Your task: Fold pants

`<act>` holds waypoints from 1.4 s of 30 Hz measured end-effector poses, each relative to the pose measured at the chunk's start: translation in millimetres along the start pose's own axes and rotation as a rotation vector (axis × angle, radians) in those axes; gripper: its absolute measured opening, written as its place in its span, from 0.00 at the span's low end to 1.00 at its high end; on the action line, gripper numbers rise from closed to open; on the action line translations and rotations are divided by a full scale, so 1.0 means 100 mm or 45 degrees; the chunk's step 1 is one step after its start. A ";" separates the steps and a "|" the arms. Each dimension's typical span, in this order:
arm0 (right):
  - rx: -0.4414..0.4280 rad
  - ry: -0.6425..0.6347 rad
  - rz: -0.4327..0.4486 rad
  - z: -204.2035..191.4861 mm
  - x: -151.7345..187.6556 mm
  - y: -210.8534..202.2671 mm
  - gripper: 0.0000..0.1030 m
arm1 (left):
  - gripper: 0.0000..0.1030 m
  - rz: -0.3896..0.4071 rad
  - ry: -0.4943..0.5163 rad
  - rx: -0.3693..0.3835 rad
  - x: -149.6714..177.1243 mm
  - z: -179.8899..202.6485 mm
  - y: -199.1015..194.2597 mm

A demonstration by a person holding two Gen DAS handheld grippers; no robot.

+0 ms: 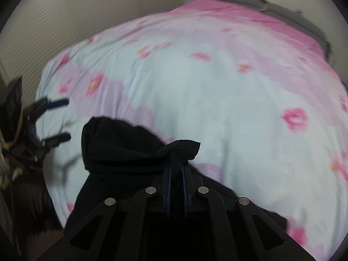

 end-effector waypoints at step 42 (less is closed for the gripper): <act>0.487 1.507 0.573 -0.70 1.96 -0.72 0.68 | 0.84 -0.048 0.653 0.513 -0.93 0.81 0.89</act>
Point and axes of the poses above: each gripper's, at about its wrist camera, not at the fingertips, and y roughly the way its jaws point, z to its right, x to its underside, the point moved 7 cm from there along y, roughly the way its jaws point, and after that the axes turned 7 degrees about -z, right-handed, at the moved point
